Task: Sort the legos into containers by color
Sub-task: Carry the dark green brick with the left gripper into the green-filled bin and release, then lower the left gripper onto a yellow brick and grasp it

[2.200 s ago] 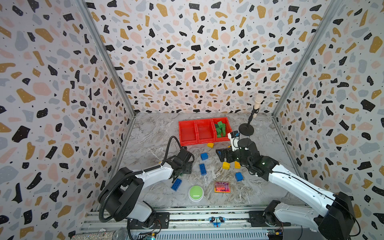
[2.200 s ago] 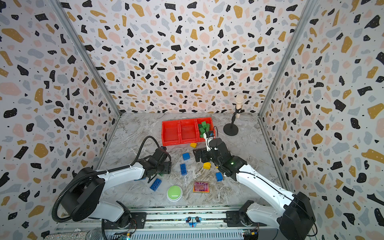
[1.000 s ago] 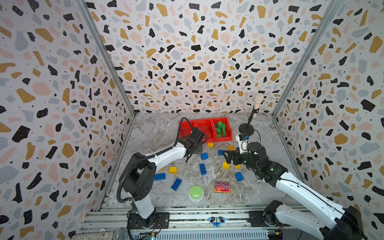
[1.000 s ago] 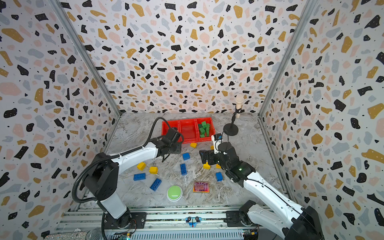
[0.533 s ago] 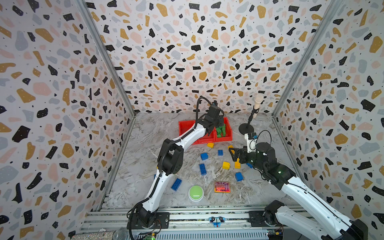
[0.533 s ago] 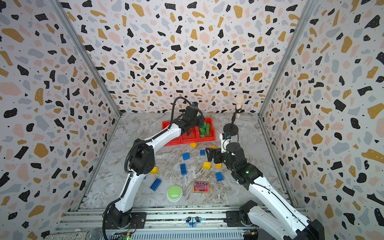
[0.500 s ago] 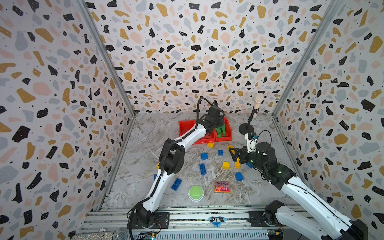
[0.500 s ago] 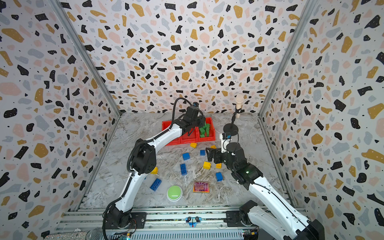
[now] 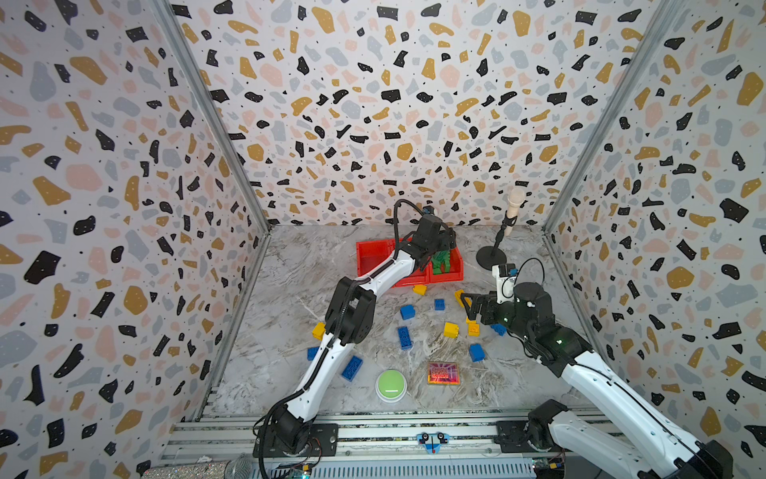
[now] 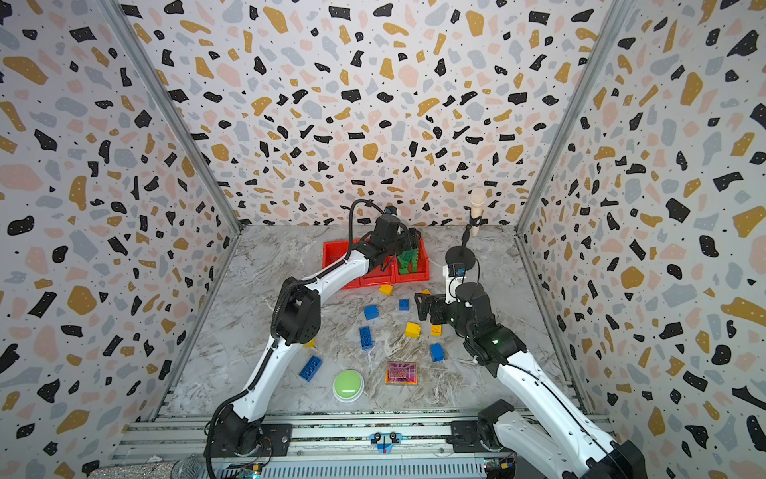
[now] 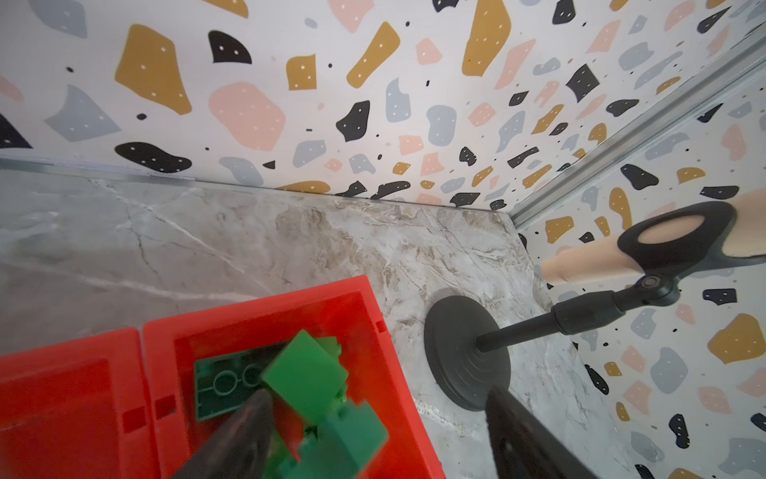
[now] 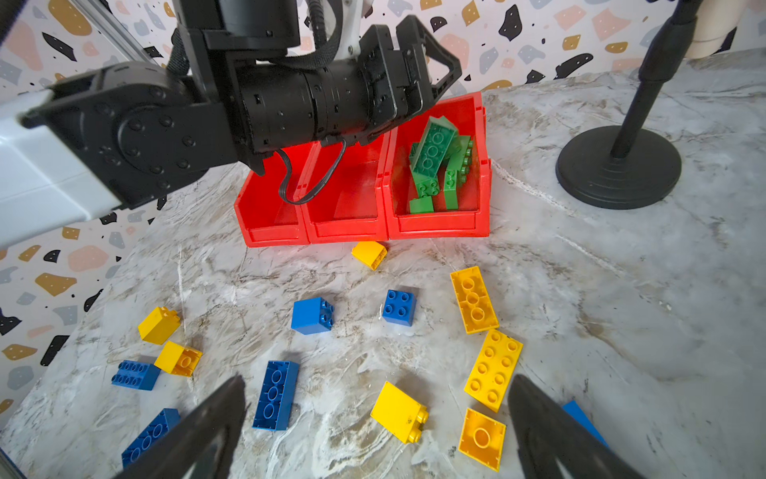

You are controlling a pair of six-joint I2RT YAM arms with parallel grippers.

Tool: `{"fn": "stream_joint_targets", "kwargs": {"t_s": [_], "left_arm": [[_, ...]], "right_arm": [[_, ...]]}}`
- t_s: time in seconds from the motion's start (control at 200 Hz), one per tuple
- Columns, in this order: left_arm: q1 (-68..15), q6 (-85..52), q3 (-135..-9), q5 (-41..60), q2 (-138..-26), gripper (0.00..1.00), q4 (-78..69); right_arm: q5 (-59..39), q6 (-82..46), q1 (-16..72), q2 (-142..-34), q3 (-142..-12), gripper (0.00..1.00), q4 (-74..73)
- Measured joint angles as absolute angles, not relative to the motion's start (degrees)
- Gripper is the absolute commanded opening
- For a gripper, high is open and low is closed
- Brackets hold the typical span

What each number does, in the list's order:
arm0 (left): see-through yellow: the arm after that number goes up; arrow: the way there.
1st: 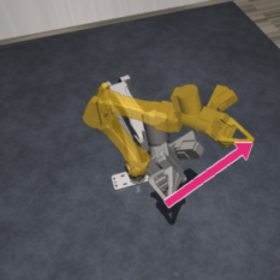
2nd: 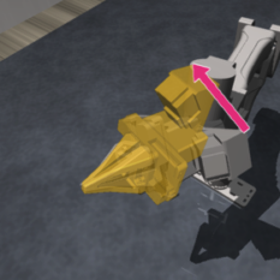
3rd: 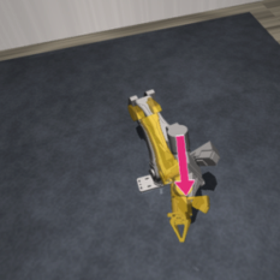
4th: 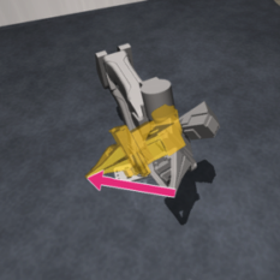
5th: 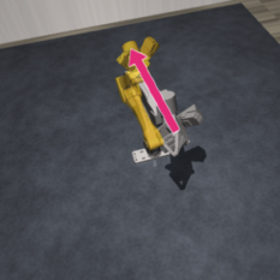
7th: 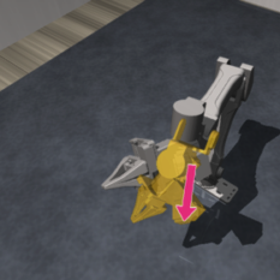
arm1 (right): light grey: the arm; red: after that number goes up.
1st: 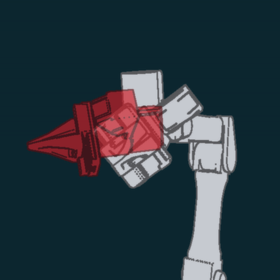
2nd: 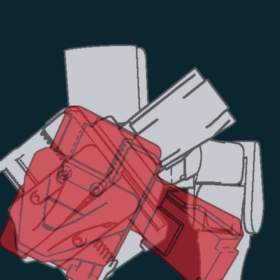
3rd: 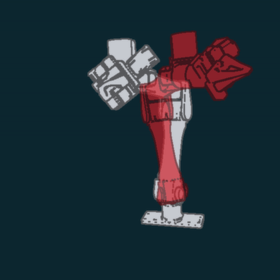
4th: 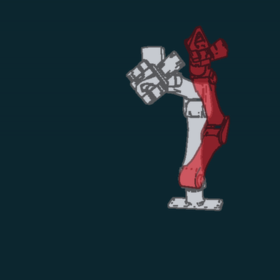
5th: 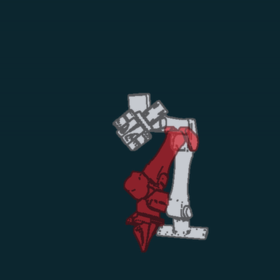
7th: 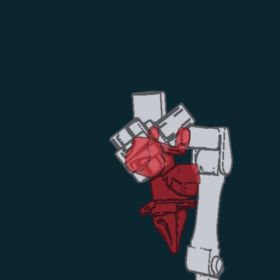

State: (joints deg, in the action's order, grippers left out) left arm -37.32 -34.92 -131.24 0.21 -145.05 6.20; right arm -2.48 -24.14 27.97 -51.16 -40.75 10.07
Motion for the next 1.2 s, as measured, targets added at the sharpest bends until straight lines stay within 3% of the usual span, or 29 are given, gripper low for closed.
{"fn": "stream_joint_targets", "kwargs": {"t_s": [0.225, 0.521, 0.711, 0.946, 1.201], "left_arm": [[-37.3, -34.2, -116.9, -1.1, -133.9, 0.85, 5.9], [-37.3, -32.6, -73.4, -16.5, -95.3, 0.84, 5.7], [-36.2, -34.9, -52.8, -26.4, -79.4, 0.85, 10.2], [-29.2, -38.2, -38.5, -29.8, -69.8, 0.92, 13.8], [-20.9, -38.9, -32.2, -29.6, -69.6, 0.92, 12.8]], "right_arm": [[-3.7, -24.0, 28.0, -52.9, -40.8, 0.99, 10.0], [-6.0, -23.9, 29.8, -58.2, -42.6, 0.99, 8.2], [-6.4, -23.8, 35.0, -65.0, -45.5, 0.99, 6.0], [-6.7, -23.7, 38.8, -69.9, -47.4, 0.99, 4.3], [-6.3, -23.7, 39.8, -70.0, -48.1, 0.99, 4.3]]}}
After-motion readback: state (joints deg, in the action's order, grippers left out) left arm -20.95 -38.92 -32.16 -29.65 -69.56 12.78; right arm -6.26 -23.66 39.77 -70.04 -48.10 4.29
